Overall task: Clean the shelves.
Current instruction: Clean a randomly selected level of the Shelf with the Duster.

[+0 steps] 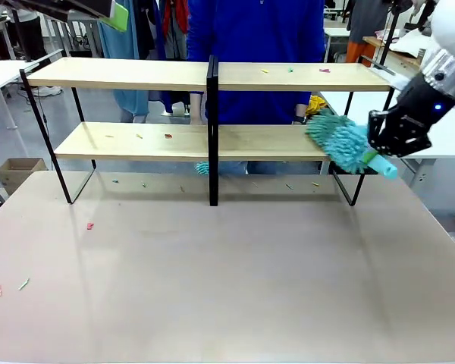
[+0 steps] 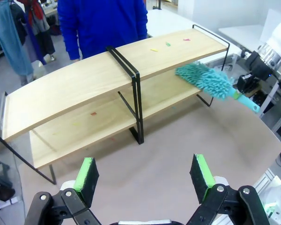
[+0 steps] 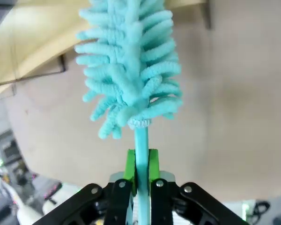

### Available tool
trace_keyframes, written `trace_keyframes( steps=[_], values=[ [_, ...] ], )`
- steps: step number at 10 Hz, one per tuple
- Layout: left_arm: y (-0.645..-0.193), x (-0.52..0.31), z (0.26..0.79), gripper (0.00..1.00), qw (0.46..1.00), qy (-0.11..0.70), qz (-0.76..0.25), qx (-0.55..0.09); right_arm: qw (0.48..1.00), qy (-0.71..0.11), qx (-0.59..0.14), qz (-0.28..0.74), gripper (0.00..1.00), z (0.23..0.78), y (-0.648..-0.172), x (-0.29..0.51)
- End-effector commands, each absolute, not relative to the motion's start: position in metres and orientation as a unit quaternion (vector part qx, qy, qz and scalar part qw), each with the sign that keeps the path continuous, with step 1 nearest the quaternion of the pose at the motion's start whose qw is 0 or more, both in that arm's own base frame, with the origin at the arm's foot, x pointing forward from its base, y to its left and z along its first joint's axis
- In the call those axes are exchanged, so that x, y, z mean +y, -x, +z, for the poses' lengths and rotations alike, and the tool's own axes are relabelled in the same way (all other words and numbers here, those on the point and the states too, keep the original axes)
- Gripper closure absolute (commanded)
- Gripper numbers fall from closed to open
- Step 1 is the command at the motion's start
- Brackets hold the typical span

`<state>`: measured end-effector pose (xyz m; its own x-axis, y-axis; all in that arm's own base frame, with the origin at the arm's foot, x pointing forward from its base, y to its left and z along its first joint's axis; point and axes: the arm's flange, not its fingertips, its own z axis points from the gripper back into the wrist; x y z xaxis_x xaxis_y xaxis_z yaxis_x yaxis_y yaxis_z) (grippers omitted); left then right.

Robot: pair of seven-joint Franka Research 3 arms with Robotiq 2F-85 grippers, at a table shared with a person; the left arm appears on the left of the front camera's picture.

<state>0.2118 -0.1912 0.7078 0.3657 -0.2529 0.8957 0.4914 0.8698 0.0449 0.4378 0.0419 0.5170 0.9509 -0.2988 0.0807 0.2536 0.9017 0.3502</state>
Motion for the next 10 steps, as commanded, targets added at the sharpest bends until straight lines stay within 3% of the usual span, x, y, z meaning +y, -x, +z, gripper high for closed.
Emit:
trace_keyframes(
  steps=[1,4,7,10],
  values=[
    [-0.213,-0.189,0.707,0.00,0.816,0.116,-0.230,-0.518,0.976,-0.123,-0.065,-0.167,0.88,0.516,-0.421,0.060],
    [-0.213,-0.189,0.707,0.00,0.816,0.116,-0.230,-0.518,0.979,-0.094,-0.162,-0.074,0.88,0.518,-0.412,0.084],
    [-0.213,-0.189,0.707,0.00,0.816,0.116,-0.230,-0.518,0.987,-0.104,-0.119,-0.030,0.88,0.507,-0.411,0.101],
    [-0.213,-0.189,0.707,0.00,0.816,0.116,-0.230,-0.518,0.987,-0.076,-0.128,-0.060,0.88,0.513,-0.409,0.091]
  ],
)
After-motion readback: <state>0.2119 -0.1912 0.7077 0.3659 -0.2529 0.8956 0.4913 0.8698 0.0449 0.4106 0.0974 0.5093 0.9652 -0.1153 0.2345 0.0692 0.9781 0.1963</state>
